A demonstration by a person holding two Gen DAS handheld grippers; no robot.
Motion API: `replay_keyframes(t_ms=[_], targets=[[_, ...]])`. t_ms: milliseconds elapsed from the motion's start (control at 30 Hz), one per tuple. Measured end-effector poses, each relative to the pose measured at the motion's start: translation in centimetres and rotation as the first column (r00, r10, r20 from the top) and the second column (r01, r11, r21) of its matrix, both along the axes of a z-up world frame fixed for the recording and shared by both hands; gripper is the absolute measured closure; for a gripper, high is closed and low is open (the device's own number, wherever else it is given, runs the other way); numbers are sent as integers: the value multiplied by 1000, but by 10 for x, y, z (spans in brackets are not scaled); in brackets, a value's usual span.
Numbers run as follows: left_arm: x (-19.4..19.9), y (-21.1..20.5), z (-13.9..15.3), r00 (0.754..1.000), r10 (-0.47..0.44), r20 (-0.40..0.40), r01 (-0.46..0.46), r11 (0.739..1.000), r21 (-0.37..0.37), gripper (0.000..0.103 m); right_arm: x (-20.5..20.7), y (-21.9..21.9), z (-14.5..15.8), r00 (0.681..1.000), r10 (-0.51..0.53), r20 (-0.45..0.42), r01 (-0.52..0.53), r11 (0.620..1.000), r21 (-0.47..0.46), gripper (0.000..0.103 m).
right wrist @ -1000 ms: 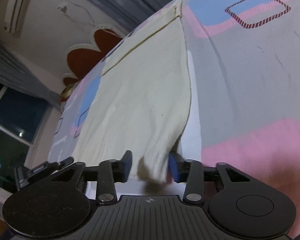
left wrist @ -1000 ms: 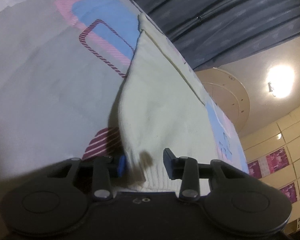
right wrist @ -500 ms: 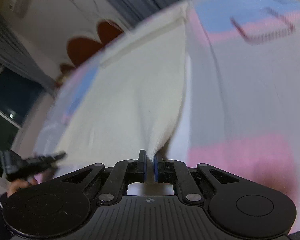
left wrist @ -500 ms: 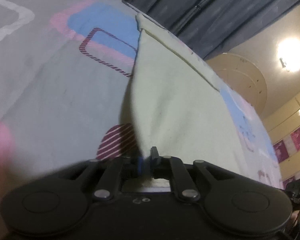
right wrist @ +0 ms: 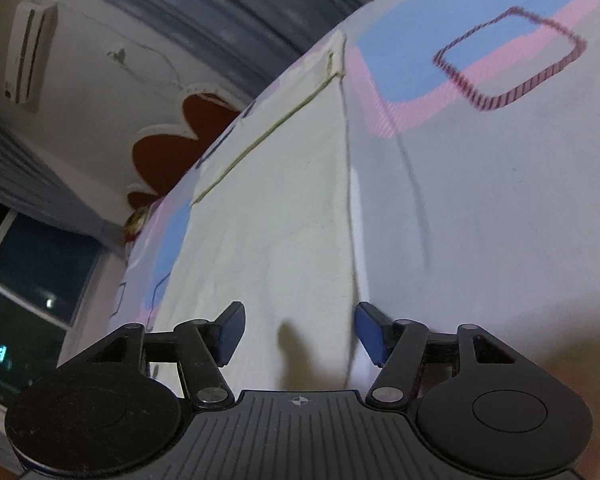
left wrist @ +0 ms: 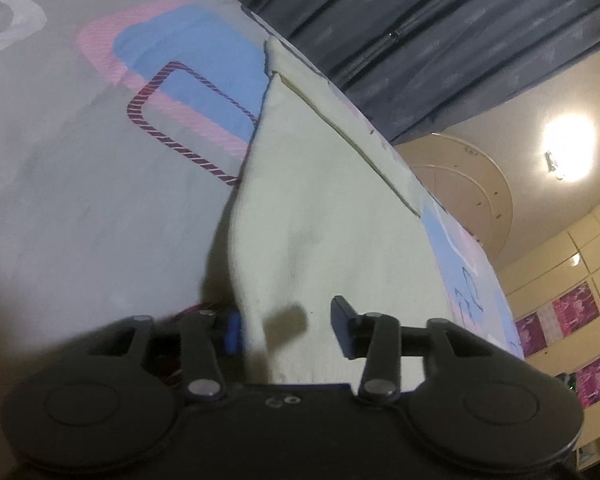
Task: Fold small clothes
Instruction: 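Carry the hem with both grippers over the sweater toward the collar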
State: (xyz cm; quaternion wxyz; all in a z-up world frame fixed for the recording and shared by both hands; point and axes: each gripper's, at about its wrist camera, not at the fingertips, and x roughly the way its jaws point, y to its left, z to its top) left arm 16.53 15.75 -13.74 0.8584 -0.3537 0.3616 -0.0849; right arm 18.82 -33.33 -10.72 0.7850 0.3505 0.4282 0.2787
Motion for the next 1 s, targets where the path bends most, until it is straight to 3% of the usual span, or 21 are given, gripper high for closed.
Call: replay_keyframes(t_ms=[33, 67, 133, 167, 267, 367, 400, 433, 533, 567, 633, 733, 867, 1000], targets=[[0, 1, -1, 1000, -10, -2, 10, 1000, -7, 81, 0, -1, -2, 1000, 24, -19, -23, 999, 30, 57], [-2, 2, -3, 1000, -20, -6, 20, 1000, -15, 85, -2, -1, -7, 998, 52, -45, -50, 998, 45, 74], [-8, 5, -6, 1000, -30, -7, 30, 999, -15, 89, -12, -3, -13, 994, 95, -47, -93, 995, 47, 93], [-12, 6, -6, 999, -33, -3, 33, 999, -15, 89, -19, -7, -14, 994, 104, -43, -101, 993, 65, 98], [-19, 8, -10, 999, -35, 2, 35, 999, -35, 86, -33, -17, -15, 996, 88, -30, -84, 989, 124, 98], [-17, 6, -10, 1000, -27, 3, 27, 998, -48, 81, -30, -14, -15, 997, 63, -45, -59, 995, 82, 97], [-16, 4, -7, 999, -33, 2, 33, 999, -23, 87, -28, -11, -14, 997, 62, -49, -59, 995, 77, 97], [-17, 2, -3, 999, -46, 8, 46, 999, 18, 100, -28, -7, -11, 997, 65, -46, -62, 996, 66, 97], [-27, 1, 12, 995, -43, 87, 40, 999, 35, 100, -35, 5, 16, 993, 106, 57, -107, 994, 22, 101], [-28, 3, 12, 996, -27, 83, 23, 999, 48, 100, -39, 3, 26, 989, 108, 99, -112, 993, 37, 101], [-23, 2, 1, 1000, -20, -4, 21, 990, 136, 98, -44, -1, 36, 986, 89, 144, -91, 996, 10, 101], [-22, 9, -7, 1000, 8, 6, -8, 998, 58, 99, -34, 9, 6, 992, 127, 14, -124, 985, -120, 101], [-26, 10, -3, 999, 28, 19, -29, 998, 48, 100, -37, 6, 9, 994, 100, 40, -97, 992, -78, 101], [-31, 14, 7, 994, 96, 55, -95, 995, -24, 100, -31, 4, 31, 991, 72, 110, -65, 996, -68, 101]])
